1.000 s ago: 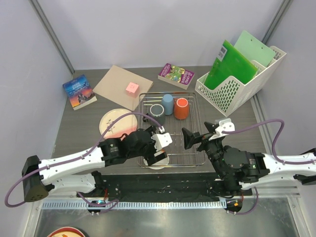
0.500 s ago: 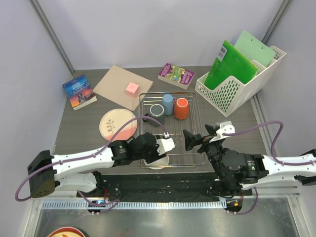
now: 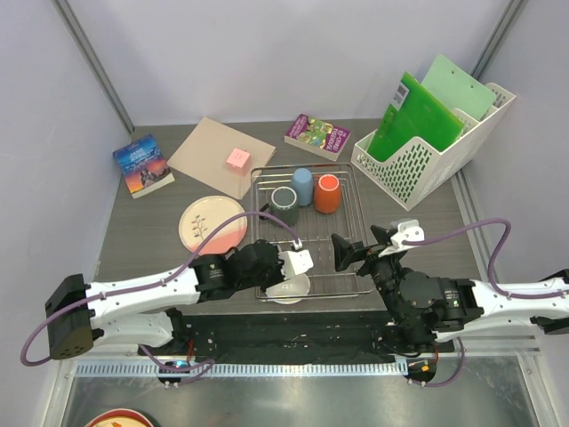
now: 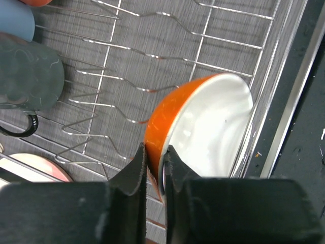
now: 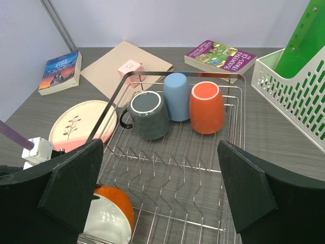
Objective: Unload the mixed dishes from the dish rack
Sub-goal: Pick up the bowl from the dish rack.
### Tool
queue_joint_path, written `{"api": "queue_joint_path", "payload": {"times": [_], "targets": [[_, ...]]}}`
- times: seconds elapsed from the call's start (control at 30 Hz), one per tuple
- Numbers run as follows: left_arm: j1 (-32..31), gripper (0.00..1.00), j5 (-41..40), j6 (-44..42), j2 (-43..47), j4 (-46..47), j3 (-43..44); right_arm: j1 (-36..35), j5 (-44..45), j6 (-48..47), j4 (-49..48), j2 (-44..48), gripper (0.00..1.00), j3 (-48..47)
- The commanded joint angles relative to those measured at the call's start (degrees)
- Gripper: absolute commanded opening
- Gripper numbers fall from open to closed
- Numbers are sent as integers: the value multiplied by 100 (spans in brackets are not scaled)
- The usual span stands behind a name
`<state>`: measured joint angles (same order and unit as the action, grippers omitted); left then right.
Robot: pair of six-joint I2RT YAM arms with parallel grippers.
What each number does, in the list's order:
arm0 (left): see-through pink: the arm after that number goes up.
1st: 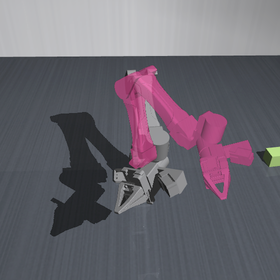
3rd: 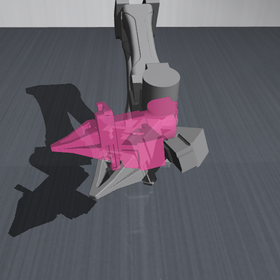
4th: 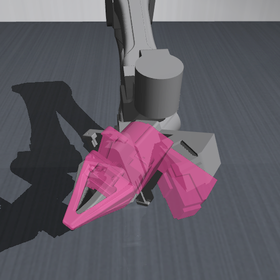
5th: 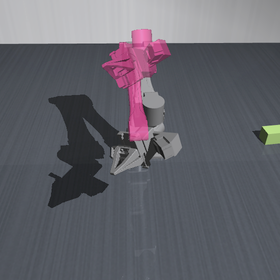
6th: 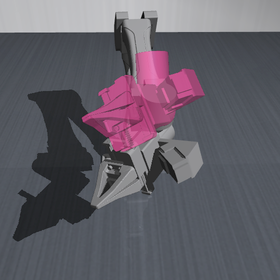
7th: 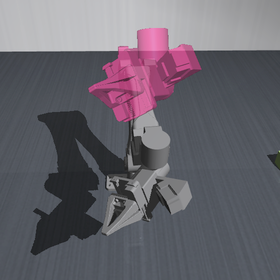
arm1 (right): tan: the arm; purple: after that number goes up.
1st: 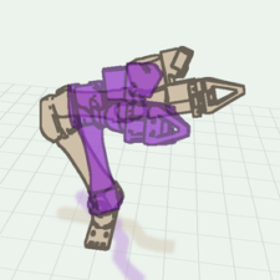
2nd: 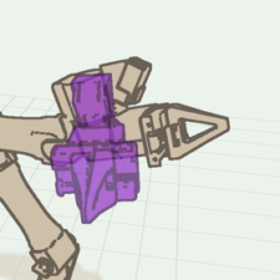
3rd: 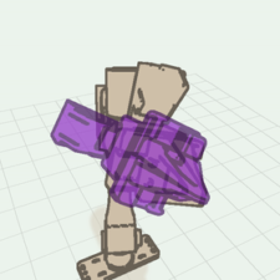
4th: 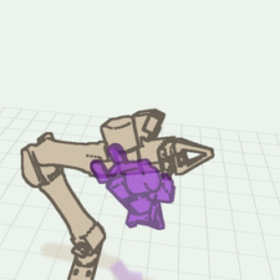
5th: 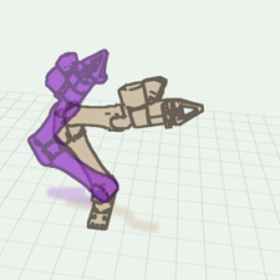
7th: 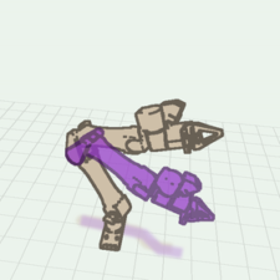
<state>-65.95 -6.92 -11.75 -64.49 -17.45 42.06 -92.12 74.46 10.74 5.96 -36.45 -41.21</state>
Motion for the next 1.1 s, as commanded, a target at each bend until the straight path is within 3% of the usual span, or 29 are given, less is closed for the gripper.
{"api": "queue_joint_path", "payload": {"times": [0.0,0.03,0.3,0.37,0.4,0.43,0.47,0.5,0.53,0.57,0.63,0.73,0.97,1.07], "targets": [[-23,4,41,182,244,357,48,1,148,253,-147,-90,100,17],[-23,0,-11,173,270,357,48,9,148,279,-147,-99,100,17],[-76,0,-231,67,323,348,21,9,148,543,-139,-336,100,-9],[-93,0,-319,24,340,374,4,1,559,1243,351,-529,100,-141],[-111,0,-354,15,367,400,-5,9,761,1638,719,-635,98,-429],[-111,0,-389,6,393,427,-23,70,903,2190,1810,-958,96,-632],[-119,0,-433,-3,402,514,-75,167,991,3535,2596,-1152,96,-895],[-120,0,-433,6,446,558,-110,342,861,4280,3361,-1372,96,-1402],[-128,0,-433,6,463,602,-137,979,651,4679,4421,-1861,98,-1616],[-128,0,-442,6,455,629,-154,1342,66,5344,4823,-2023,99,-1775],[-128,0,-425,6,428,638,-155,2219,-473,5237,4846,-2182,100,-1812],[-163,0,-416,23,419,664,-181,2636,-1028,4632,4259,-2007,100,-1452],[-181,0,-293,94,586,699,-155,4955,-3075,3242,3289,-1751,99,-968],[-181,0,-258,111,639,717,-163,5388,-3630,2916,2974,-2015,90,-854]]}}
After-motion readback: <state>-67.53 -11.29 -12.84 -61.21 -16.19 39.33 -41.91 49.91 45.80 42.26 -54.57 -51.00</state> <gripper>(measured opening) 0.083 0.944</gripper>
